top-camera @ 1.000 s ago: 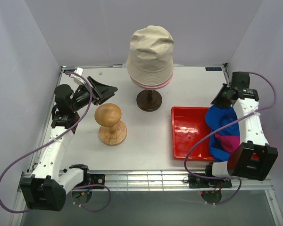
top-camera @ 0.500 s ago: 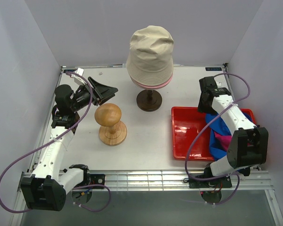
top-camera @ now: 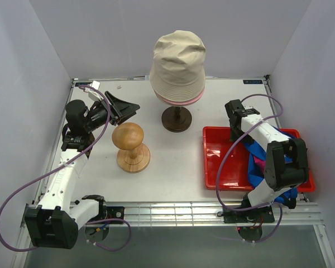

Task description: Stack the hats

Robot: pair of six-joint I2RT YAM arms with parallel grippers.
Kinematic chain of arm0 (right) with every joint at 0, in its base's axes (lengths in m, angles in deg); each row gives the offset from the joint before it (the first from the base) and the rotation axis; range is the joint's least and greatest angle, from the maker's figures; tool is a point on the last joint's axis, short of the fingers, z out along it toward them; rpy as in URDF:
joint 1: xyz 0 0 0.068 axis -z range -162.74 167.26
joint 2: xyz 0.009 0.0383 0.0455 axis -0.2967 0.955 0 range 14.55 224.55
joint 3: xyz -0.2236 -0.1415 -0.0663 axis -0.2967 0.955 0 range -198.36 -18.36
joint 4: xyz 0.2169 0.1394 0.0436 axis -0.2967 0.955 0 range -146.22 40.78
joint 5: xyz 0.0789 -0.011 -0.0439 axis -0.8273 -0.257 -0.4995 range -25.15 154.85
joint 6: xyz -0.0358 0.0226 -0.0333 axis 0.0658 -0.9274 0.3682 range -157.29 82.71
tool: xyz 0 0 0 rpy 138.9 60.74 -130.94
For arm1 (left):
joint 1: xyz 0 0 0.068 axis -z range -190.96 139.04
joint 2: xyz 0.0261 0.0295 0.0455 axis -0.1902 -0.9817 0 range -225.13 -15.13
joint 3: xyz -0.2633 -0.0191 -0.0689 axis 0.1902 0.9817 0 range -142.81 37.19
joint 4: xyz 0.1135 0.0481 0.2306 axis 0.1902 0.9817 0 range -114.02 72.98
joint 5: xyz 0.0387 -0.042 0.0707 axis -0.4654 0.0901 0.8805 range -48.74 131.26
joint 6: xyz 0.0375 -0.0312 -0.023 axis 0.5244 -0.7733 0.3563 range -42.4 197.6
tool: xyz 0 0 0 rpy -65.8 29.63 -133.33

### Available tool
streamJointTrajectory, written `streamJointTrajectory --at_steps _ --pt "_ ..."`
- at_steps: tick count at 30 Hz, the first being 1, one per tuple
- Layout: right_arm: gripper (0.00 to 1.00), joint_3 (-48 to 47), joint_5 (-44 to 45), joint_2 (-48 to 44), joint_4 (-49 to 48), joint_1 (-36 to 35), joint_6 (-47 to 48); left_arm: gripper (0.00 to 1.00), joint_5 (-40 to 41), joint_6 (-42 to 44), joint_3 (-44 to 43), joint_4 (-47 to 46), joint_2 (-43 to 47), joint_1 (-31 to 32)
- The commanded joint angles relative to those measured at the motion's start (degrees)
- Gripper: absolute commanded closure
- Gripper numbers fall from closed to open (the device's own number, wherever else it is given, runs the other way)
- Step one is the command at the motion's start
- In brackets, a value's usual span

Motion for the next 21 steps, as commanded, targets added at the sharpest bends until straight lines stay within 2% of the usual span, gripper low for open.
streamJointTrajectory --at_steps 1,9,13,14,18,19,21 --pt "0.39 0.9 3.2 1.3 -2.1 -0.2 0.1 0.25 -0.4 1.1 -0.4 0.9 0.5 0.0" --pt "0.39 2.1 5.5 2.5 -2.6 -0.1 0.3 0.25 0.0 1.5 -0.9 1.6 0.5 0.0" --pt "0.47 2.0 6.3 2.0 -2.4 -0.1 0.4 0.25 0.1 1.6 -0.8 1.7 0.5 0.0" --pt "0.57 1.9 6.5 1.9 -2.3 -0.1 0.3 0.25 0.1 1.6 -0.8 1.8 0.6 0.0" --pt "0.74 0.9 6.1 0.1 -1.3 -0.1 0.0 0.26 0.3 1.6 -1.0 1.9 0.6 0.0" --pt "0.83 0.5 5.9 -0.3 -0.4 -0.1 -0.1 0.27 0.3 1.6 -1.2 2.0 0.6 0.0" --pt "0.89 -1.3 5.5 -1.7 0.5 -0.1 -0.2 0.27 0.4 1.6 -1.3 2.0 0.7 -0.1"
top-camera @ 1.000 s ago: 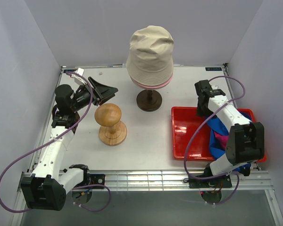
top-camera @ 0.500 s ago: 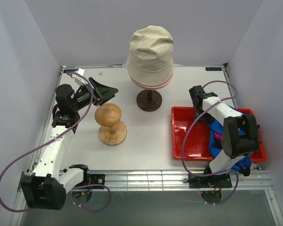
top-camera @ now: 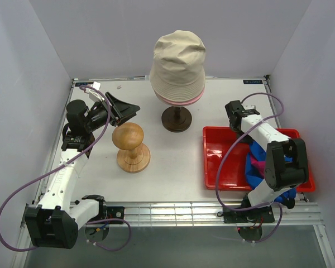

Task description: Stack the hats

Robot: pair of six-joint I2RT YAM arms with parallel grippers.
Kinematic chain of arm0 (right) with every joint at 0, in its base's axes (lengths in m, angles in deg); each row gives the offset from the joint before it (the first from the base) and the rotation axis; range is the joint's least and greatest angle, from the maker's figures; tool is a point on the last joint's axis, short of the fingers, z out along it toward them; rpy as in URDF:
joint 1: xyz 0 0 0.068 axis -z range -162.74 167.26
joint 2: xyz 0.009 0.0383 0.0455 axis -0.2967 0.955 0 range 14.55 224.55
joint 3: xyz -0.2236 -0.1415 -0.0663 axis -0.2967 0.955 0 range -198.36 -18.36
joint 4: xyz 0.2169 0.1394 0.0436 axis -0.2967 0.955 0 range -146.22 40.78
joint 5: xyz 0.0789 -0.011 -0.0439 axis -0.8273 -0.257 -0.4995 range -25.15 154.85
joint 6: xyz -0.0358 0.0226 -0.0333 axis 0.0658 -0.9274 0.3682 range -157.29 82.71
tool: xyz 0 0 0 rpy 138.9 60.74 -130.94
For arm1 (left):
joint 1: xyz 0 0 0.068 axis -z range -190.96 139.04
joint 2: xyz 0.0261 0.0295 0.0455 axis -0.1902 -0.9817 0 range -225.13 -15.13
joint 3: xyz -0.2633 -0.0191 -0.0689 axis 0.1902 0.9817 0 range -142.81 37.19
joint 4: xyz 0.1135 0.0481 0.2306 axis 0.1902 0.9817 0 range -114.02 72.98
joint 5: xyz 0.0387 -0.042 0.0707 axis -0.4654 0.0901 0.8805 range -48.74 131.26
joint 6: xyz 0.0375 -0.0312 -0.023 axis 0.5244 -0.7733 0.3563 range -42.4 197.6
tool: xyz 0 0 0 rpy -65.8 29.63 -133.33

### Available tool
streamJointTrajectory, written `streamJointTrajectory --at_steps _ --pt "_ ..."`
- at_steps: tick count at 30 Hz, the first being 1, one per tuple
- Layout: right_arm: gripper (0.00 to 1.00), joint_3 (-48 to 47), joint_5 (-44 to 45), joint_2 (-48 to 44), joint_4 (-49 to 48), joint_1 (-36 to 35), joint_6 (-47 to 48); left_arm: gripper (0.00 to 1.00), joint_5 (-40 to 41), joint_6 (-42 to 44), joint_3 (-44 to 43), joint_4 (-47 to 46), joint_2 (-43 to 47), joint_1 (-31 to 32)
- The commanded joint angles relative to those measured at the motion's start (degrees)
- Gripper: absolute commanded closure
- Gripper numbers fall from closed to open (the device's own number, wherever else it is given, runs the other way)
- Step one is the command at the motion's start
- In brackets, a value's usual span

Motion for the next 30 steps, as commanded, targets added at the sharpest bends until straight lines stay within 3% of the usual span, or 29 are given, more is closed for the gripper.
streamJointTrajectory --at_steps 1,19,24,30 --pt "0.92 -3.4 -2.0 -3.3 2.3 -0.1 -2.2 0.27 0.5 0.8 -1.3 0.4 0.8 0.0" --pt "0.92 -23.5 -3.5 -15.3 14.8 -0.1 -2.1 0.3 0.9 -0.9 -0.9 -0.1 1.6 0.0" --pt "0.92 -28.8 -6.6 -19.4 17.1 -0.1 -4.4 0.3 1.2 -1.4 -1.3 -0.1 1.8 0.0" --pt "0.92 -28.8 -12.7 -27.6 14.7 -0.1 -8.5 0.3 1.2 -2.5 -1.8 -0.3 1.9 0.0"
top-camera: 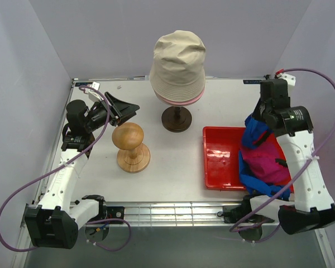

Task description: Stack the hats

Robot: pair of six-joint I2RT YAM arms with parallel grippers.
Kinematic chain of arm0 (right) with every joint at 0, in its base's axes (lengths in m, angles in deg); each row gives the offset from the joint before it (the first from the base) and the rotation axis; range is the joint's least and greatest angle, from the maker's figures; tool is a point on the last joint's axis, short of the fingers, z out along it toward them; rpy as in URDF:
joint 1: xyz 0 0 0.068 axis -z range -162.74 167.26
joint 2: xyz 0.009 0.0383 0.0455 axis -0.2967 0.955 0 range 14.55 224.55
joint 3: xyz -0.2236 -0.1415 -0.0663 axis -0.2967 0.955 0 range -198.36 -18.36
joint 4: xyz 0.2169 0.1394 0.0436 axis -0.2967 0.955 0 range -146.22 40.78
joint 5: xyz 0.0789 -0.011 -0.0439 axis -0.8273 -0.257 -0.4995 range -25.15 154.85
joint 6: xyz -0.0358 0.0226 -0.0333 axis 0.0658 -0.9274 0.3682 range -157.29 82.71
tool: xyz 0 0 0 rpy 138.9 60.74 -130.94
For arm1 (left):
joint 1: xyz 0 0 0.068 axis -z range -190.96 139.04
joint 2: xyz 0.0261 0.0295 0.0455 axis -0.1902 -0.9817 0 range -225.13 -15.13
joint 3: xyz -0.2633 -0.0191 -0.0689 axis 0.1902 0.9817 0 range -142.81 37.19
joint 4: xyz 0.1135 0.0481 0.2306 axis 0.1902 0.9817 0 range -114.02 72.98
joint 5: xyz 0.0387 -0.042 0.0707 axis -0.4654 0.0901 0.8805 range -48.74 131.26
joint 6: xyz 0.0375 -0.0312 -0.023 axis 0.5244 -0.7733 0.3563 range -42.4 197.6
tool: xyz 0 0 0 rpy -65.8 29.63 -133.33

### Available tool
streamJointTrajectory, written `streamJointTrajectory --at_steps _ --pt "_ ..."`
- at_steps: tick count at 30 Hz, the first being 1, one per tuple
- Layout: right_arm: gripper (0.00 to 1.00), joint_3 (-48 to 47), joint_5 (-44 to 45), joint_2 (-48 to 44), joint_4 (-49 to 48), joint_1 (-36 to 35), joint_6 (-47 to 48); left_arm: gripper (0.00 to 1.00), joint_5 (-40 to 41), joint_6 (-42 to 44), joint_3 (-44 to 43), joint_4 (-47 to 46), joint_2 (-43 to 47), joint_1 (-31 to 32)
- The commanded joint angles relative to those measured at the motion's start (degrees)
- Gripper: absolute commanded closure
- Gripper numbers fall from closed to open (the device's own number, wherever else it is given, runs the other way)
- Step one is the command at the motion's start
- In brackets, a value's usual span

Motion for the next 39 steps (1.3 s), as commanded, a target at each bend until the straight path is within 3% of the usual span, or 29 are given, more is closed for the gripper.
streamJointTrajectory --at_steps 1,9,20,23,32,39 --pt "0.92 -2.3 -4.6 -5.0 -1.5 -0.1 -5.0 0.3 0.2 -0.7 -2.1 0.1 2.0 0.0" --pt "0.92 -1.4 -11.6 -14.2 -7.1 -0.1 -12.3 0.31 3.1 -0.2 -7.2 7.1 4.9 0.0" --pt "0.92 0.0 -29.9 -19.4 -12.5 -0.1 -16.0 0.31 11.6 -4.3 -16.0 11.1 7.1 0.0" --pt "0.92 1.1 -35.7 -20.1 -15.3 -0.1 -18.0 0.31 14.8 -4.1 -19.7 13.0 6.9 0.0" --pt "0.92 -0.7 -40.1 -19.8 -21.6 -0.1 -24.6 0.31 24.8 -5.8 -29.2 17.3 5.0 0.0" --pt "0.92 -1.3 -46.3 -17.4 -26.4 -0.2 -28.3 0.31 27.2 -5.1 -40.4 21.5 0.6 0.0"
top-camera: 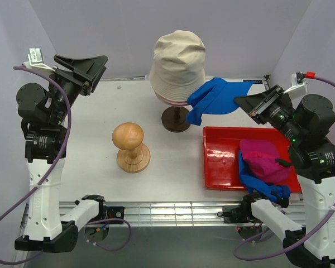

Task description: Stack the hats

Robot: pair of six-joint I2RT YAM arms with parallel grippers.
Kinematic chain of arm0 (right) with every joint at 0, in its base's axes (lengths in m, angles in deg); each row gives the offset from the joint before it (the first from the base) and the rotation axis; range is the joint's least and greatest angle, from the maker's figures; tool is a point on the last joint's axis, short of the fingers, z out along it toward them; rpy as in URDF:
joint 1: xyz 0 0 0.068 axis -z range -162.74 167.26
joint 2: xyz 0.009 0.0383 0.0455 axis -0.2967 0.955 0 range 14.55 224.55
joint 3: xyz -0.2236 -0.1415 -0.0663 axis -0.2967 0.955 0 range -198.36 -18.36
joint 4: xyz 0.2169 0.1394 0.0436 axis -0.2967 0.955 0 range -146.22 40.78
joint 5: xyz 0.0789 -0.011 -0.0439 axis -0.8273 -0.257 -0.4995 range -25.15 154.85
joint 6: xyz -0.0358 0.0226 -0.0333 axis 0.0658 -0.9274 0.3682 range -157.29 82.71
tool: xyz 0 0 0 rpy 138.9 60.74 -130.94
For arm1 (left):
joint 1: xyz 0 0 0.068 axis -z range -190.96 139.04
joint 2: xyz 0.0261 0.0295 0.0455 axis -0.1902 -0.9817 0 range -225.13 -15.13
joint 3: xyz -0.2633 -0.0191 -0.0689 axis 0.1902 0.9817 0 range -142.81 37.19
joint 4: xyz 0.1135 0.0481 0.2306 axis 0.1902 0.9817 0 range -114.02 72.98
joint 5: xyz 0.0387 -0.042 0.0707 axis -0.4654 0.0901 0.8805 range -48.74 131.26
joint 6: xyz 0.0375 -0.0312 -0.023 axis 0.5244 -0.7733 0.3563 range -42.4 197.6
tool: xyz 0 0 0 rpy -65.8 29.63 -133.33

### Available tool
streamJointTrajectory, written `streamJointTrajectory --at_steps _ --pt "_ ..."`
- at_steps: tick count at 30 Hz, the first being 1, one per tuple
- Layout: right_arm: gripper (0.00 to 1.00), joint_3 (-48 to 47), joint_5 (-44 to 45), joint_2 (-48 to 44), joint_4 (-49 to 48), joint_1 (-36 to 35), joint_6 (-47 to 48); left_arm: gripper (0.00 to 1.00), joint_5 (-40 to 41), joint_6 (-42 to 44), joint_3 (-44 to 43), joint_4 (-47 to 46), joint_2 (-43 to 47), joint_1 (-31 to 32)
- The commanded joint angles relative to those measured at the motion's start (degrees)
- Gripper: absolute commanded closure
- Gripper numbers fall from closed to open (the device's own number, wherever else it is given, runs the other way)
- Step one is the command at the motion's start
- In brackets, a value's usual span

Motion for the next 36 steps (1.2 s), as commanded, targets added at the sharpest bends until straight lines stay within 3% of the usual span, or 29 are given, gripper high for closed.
streamJointTrajectory --at_steps 1,14,18,24,36 --pt "0.92 -2.1 -4.4 0.6 -5.9 -0.2 -2.4 0.31 2.7 0.6 -5.0 3.3 -1.4 0.0" --pt "0.92 9.9 -7.9 -1.3 -1.8 -3.4 4.2 0.31 3.7 -0.7 -0.5 1.6 -0.3 0.0" --pt "0.92 14.0 -1.8 -1.7 -2.3 -13.5 4.7 0.31 4.3 -0.5 1.3 1.1 0.1 0.0" --pt "0.92 18.7 20.8 -1.1 -3.4 -36.1 2.0 0.31 4.7 0.9 1.8 1.3 0.0 0.0" --pt "0.92 5.1 23.4 6.0 -8.6 -43.7 1.2 0.3 5.7 1.9 -0.9 2.6 -0.8 0.0"
